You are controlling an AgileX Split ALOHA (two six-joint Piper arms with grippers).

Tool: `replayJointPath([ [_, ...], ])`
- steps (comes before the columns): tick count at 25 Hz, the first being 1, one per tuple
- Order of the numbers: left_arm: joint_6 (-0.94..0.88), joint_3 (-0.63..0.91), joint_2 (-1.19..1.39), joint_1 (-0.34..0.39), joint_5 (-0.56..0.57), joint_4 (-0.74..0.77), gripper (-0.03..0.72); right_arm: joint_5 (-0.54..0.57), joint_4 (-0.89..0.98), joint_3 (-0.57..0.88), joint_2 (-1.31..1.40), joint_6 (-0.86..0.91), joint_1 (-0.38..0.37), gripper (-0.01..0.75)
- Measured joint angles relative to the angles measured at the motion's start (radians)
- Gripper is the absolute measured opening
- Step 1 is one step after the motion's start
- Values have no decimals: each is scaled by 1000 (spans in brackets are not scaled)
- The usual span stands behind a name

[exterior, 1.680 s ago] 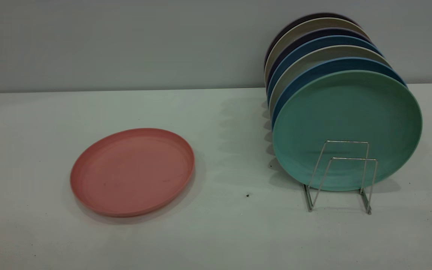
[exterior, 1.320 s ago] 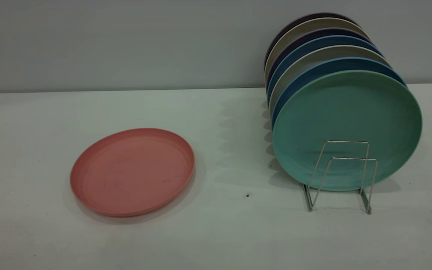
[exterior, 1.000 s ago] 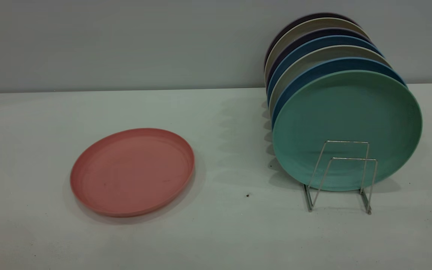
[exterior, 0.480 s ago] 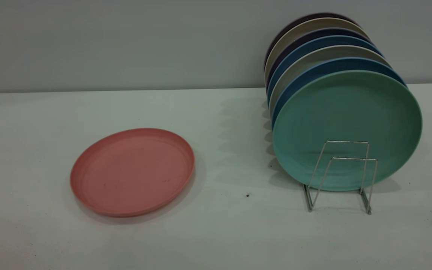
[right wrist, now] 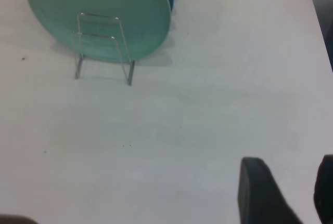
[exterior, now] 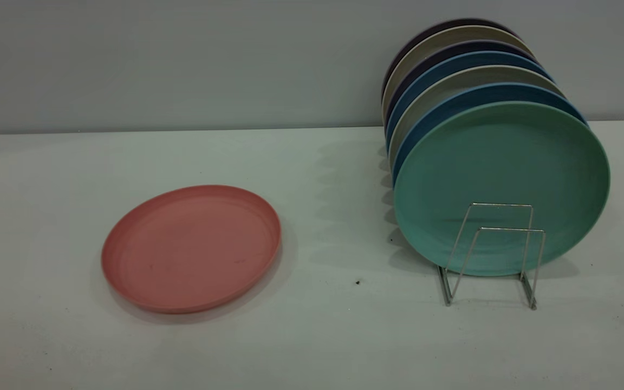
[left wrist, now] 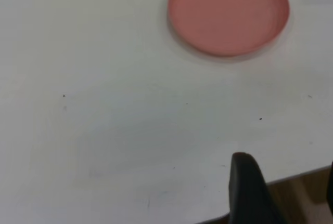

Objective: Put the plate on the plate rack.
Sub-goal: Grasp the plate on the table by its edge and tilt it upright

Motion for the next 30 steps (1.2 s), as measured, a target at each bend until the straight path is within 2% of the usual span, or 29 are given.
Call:
replayJointPath([
  [3, -1, 0, 0, -13, 0, 0, 401, 0, 9, 0, 0, 0, 30, 276],
  [7, -28, 0, 22, -17, 0, 3, 401, 0, 32, 0, 0, 0, 110, 276],
  [14, -122, 0, 277, -17, -8, 54, 401, -11, 34, -7, 83, 0, 224, 276],
  [23, -131, -85, 655, -17, -231, 113, 401, -173, 87, -70, 438, -33, 229, 276],
  [30, -135, -131, 936, -17, -376, 114, 401, -275, 176, -128, 699, -138, 229, 276],
])
